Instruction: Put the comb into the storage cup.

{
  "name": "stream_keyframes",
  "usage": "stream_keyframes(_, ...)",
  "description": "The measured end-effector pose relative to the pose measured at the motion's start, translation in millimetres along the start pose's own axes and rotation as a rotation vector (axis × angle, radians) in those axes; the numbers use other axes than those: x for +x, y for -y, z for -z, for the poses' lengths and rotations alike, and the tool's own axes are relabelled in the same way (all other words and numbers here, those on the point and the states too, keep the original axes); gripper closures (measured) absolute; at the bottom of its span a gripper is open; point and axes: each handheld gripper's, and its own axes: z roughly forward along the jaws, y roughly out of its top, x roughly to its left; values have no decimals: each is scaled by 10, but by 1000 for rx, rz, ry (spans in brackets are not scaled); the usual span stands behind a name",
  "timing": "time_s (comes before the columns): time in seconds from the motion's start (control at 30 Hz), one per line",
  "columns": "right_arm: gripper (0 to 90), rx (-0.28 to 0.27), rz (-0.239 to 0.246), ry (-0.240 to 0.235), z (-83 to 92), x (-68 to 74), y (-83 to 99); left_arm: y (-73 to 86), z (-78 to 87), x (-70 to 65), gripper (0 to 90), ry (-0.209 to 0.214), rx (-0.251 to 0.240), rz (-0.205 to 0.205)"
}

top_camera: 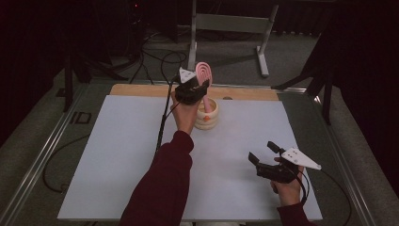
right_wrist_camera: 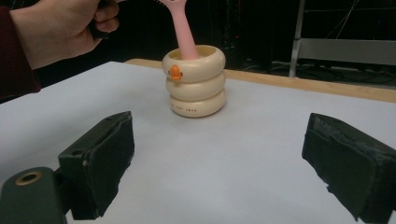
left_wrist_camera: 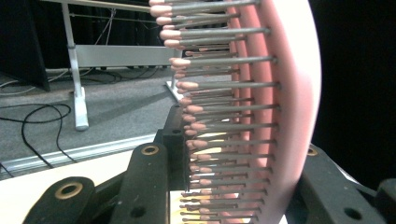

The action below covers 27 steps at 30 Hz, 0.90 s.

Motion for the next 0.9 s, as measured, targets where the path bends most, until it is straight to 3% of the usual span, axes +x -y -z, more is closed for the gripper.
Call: stream_keyframes(0.9,94,5,4,5,2,-6,0,136,-103,-105,647,-4,25,-27)
